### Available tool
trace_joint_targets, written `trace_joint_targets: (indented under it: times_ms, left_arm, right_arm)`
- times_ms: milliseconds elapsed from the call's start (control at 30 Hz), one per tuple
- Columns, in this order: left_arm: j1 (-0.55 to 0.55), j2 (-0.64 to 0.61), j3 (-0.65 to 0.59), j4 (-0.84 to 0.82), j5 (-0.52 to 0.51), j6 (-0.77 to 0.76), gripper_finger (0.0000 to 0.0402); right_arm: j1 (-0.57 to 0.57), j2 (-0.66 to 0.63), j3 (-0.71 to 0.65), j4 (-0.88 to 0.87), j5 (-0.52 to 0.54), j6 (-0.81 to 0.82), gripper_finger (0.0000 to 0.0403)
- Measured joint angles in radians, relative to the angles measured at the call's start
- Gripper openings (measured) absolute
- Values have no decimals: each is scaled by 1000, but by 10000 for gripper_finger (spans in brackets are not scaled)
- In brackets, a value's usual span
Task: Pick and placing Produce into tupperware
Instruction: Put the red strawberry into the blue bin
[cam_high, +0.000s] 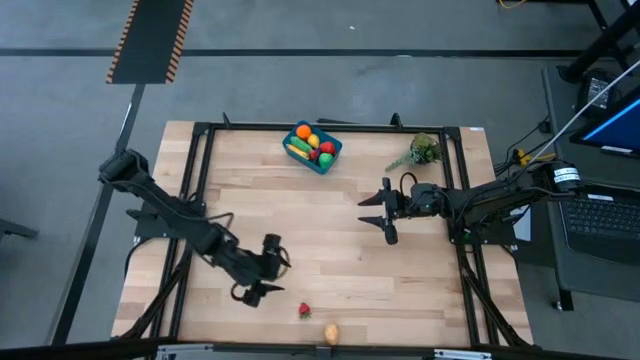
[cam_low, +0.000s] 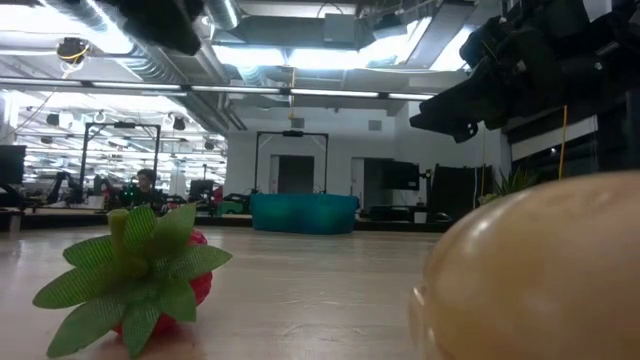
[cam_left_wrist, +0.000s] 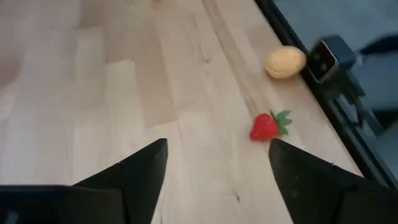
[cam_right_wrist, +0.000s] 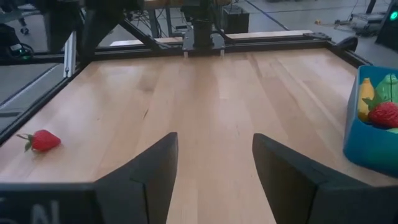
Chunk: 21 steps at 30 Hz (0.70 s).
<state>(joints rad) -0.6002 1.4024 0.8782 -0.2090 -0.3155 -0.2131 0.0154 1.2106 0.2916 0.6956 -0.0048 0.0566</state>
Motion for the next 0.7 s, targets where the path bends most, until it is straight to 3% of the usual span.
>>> trace_joint_targets:
  times_ms: [267,467,700]
  left_arm:
    - [79,189,236,-260,117,203,272]
    - [114,288,315,-292,211,345,270]
    - [121,401,426,-413,214,426,258]
  right_arm:
    - [3,0,0,-2,0,23,210]
    - [7,0,0,-27,-1,60,210]
    - [9,0,0,-32,-24,68,210]
